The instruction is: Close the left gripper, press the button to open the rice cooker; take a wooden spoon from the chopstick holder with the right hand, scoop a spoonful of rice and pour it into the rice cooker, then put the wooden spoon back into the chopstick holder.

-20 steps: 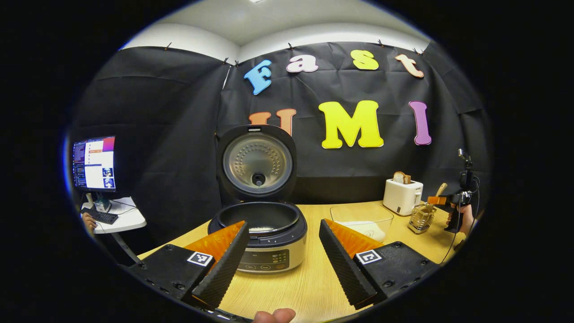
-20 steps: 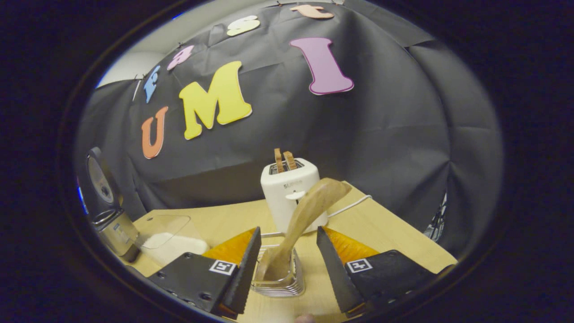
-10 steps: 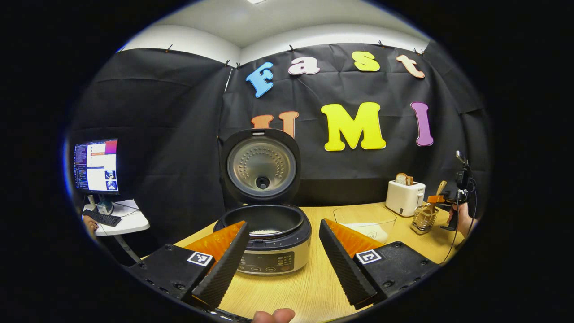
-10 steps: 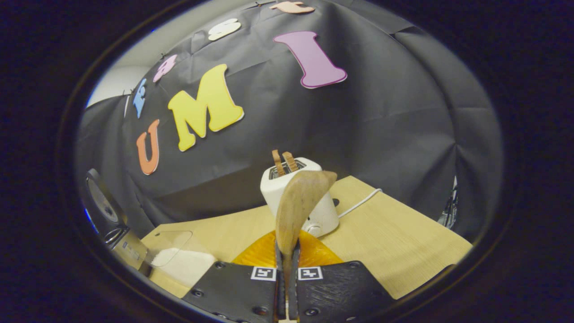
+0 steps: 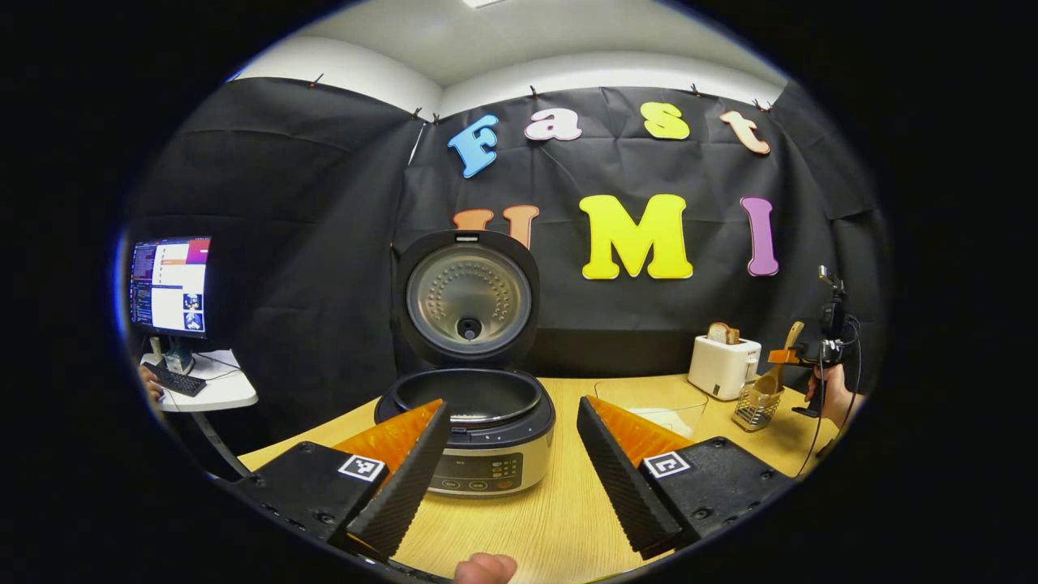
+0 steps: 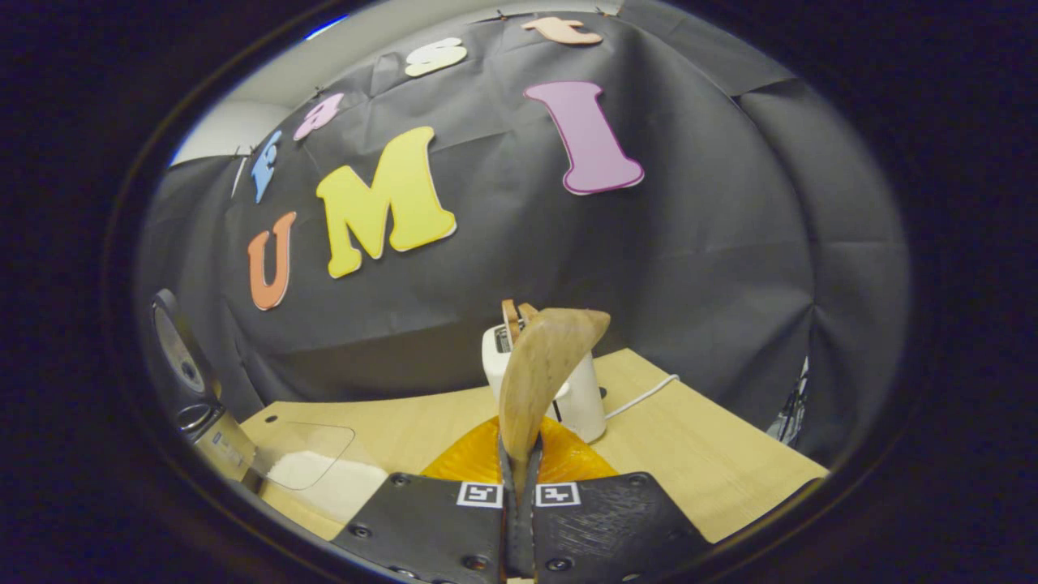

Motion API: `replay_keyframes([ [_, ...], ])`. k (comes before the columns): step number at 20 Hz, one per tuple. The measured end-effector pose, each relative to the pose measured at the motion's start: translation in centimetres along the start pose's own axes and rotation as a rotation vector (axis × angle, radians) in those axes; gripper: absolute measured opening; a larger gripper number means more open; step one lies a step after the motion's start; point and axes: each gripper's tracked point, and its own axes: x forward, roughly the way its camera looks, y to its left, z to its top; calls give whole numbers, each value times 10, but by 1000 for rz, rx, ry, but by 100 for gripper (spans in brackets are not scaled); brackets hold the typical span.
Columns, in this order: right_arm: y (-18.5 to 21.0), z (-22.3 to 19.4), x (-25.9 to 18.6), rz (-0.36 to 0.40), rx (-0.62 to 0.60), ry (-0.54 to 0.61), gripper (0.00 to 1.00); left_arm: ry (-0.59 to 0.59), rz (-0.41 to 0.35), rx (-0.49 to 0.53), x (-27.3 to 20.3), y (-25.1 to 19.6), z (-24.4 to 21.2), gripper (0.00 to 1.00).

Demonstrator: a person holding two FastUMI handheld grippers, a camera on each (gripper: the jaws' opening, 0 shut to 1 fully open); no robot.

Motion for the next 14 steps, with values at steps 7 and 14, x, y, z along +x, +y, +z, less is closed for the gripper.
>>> replay_keyframes([
  [7, 35, 59, -35, 9, -34, -105, 0, 6, 16, 6, 5, 19, -7, 100],
  [14, 122, 87, -59, 134, -39, -147, 0, -18, 3, 48, -4, 28, 6, 99],
])
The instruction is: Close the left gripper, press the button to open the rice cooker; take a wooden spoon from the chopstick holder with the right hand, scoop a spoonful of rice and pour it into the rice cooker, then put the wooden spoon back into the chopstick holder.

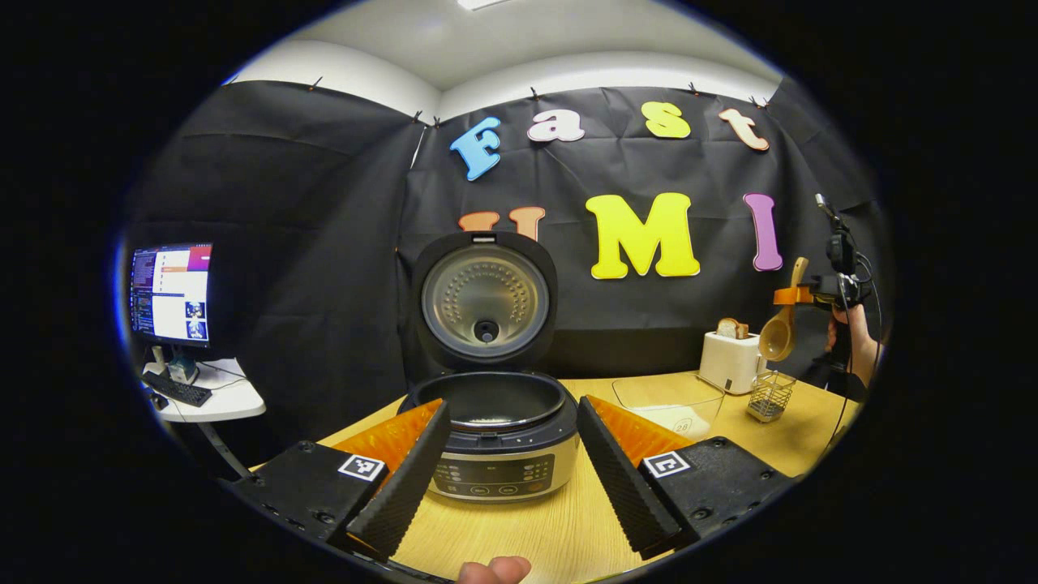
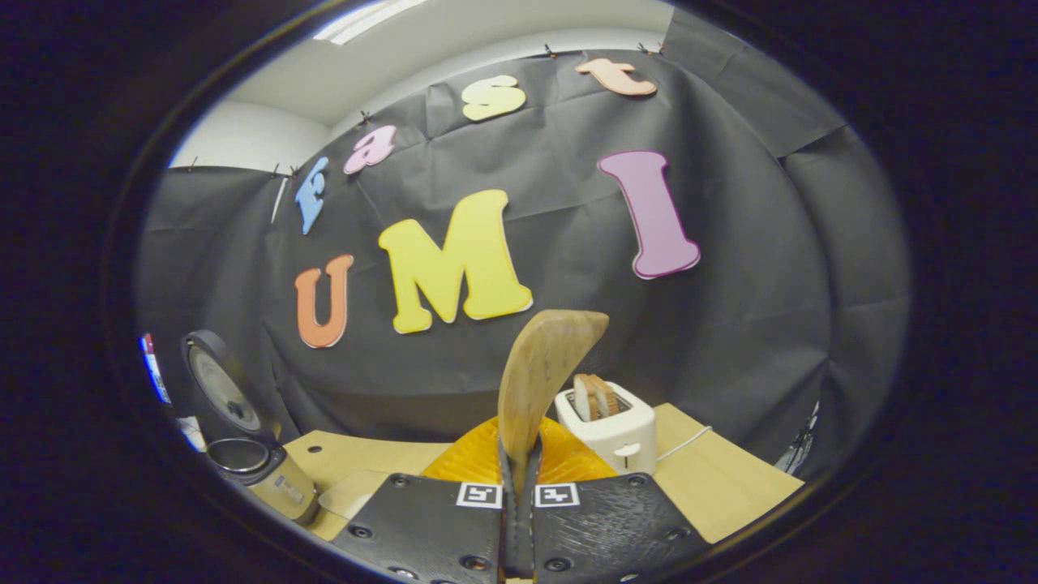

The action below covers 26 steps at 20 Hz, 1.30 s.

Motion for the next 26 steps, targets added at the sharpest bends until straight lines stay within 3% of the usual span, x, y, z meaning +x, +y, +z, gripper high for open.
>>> replay_keyframes([
  [5, 81, 3, 24, 90, -59, 12, 0, -51, 31, 67, -9, 18, 17, 99],
  [9, 131, -44, 58, 132, -111, 105, 0, -54, 31, 62, -13, 27, 18, 99],
  [17, 135, -151, 98, 10, -287, 278, 0, -38, 25, 42, -9, 34, 13, 99],
  [21, 136, -175, 102, -29, -390, 307, 0, -17, 26, 40, -9, 40, 9, 100],
  [26, 156, -197, 104, -21, -411, 343, 0, -3, 21, 31, -10, 45, 7, 100],
])
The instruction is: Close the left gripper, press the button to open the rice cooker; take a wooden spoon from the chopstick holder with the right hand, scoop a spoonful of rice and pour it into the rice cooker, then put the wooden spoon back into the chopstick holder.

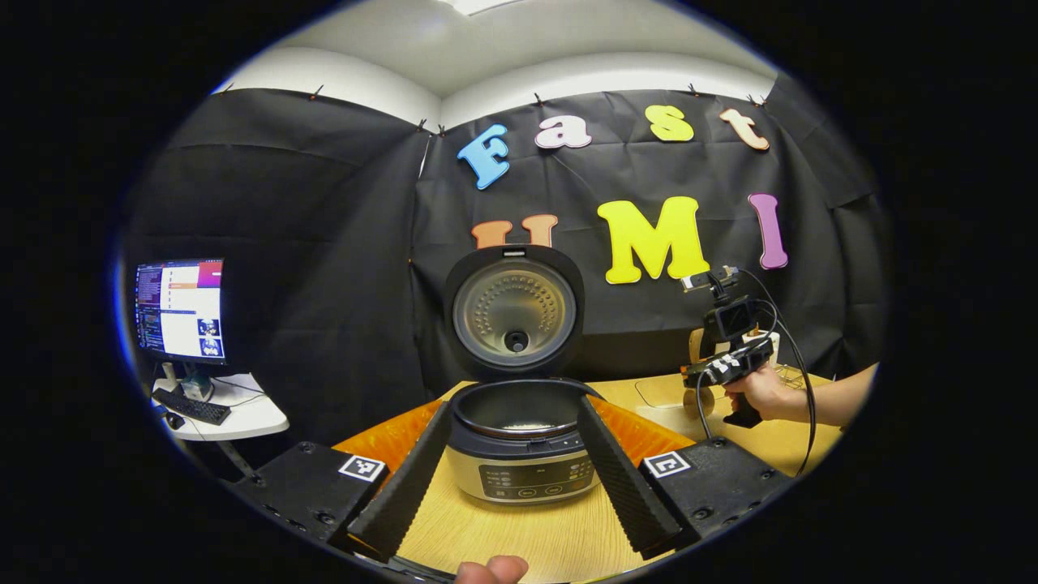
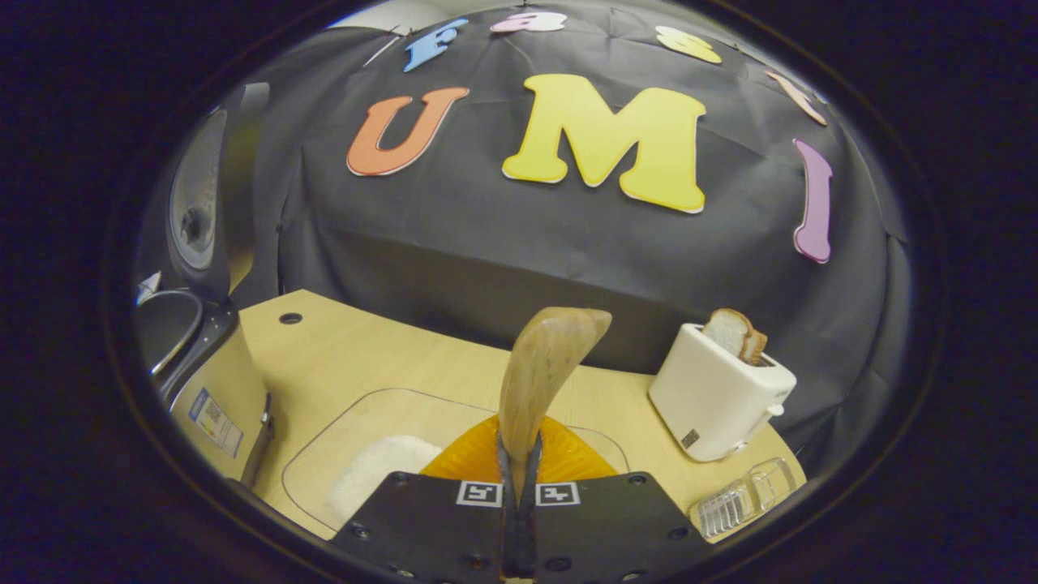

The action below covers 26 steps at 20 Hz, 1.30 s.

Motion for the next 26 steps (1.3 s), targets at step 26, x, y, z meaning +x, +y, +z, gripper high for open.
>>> replay_keyframes([
  [26, 23, 14, -16, 174, 759, 68, 0, -24, 68, -7, -7, 30, 11, 99],
])
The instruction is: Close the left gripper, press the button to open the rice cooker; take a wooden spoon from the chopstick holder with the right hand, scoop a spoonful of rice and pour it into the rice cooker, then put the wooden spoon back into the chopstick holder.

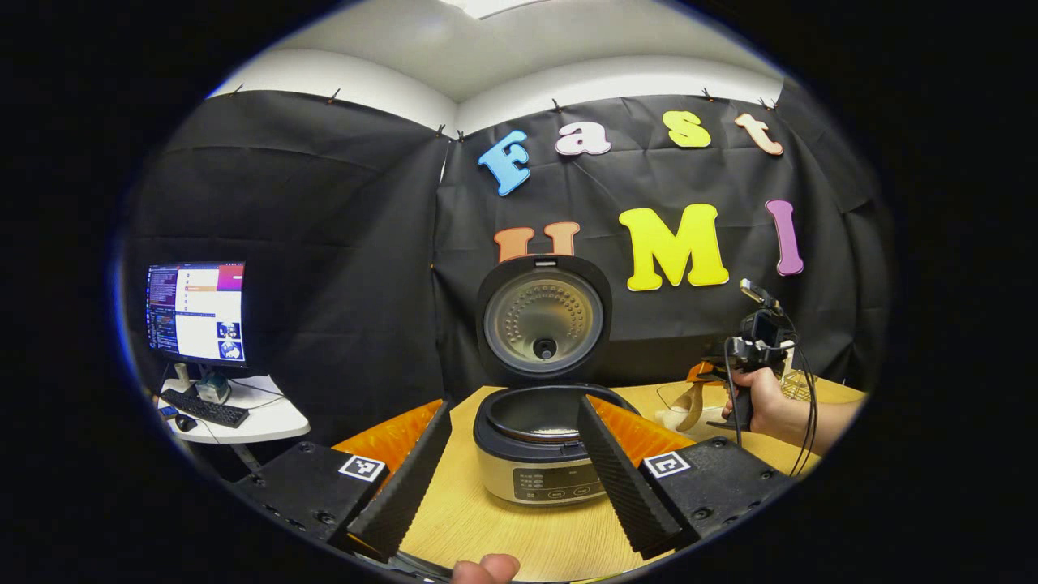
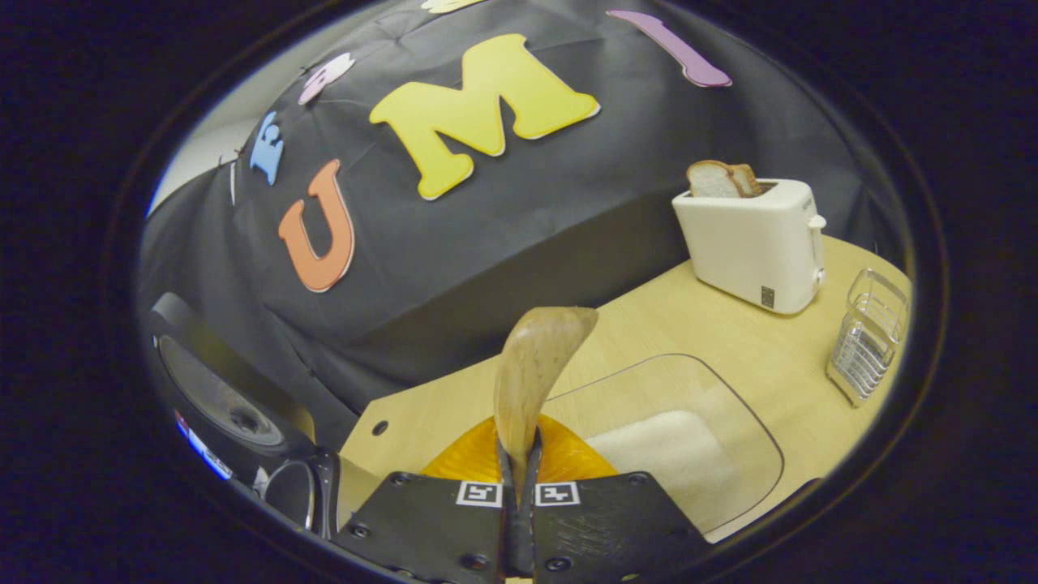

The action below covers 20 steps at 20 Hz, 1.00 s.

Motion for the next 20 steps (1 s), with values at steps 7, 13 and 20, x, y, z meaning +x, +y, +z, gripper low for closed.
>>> replay_keyframes([
  [7, -26, 50, -29, 56, 181, -81, 0, 11, 7, -8, 3, 1, -6, 100],
  [13, -49, 89, -54, 97, 353, -147, 0, 1, 1, -5, 3, 1, -3, 99],
  [20, 10, 99, -94, 231, 362, -141, 0, 2, -4, -15, 1, 1, -2, 100],
])
